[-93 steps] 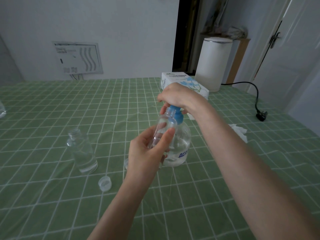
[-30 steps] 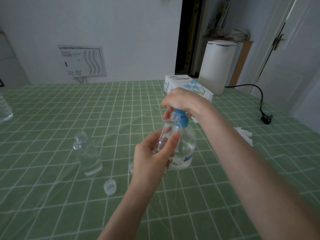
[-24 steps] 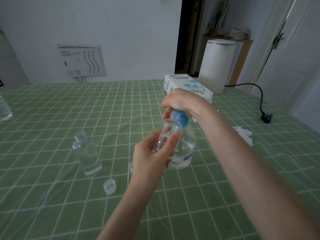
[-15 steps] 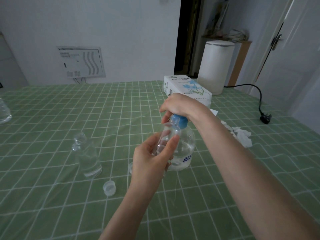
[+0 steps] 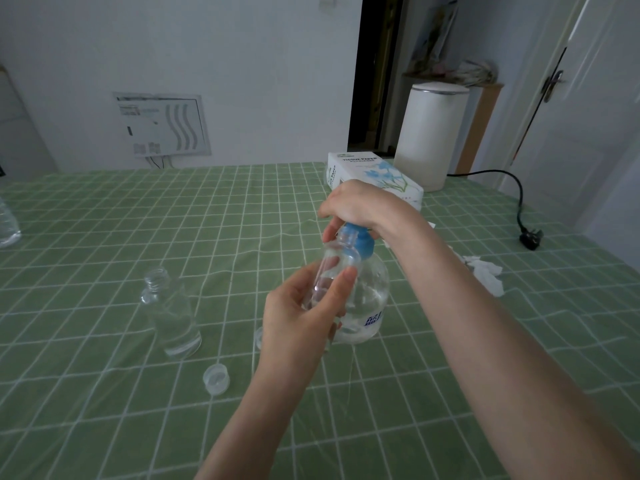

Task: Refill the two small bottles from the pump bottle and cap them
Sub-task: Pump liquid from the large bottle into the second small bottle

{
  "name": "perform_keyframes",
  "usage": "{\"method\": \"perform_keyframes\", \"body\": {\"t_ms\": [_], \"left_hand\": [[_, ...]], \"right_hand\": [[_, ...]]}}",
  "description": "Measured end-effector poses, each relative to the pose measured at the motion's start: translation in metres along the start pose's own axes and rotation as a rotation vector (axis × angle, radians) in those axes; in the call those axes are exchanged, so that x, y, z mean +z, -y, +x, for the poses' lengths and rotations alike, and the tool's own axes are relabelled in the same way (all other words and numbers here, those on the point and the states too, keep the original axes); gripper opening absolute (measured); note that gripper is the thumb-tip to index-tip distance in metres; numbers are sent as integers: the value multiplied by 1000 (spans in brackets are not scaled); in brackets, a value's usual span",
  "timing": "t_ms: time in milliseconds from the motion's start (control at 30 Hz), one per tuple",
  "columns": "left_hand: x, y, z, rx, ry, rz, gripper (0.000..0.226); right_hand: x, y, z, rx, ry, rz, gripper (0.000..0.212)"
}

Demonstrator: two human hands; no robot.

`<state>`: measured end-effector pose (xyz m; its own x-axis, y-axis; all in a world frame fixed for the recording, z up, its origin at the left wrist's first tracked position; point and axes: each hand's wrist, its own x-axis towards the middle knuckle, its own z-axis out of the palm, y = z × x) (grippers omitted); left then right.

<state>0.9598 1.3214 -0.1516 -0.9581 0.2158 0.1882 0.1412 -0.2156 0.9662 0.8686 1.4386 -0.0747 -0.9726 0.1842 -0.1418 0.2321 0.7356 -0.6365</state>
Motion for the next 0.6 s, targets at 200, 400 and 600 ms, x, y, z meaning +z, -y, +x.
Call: {"method": "perform_keyframes", "body": {"t_ms": [200, 400, 600], "left_hand": [[-1, 0, -1, 2, 3, 23, 31], [0, 2, -2, -8, -12, 31, 28], [1, 0, -1, -2, -1, 21, 25]], "right_hand": [[3, -3, 3, -13, 9, -8, 34], [7, -8, 6, -11, 28, -2, 34], [1, -4, 3, -16, 18, -8, 36]]}}
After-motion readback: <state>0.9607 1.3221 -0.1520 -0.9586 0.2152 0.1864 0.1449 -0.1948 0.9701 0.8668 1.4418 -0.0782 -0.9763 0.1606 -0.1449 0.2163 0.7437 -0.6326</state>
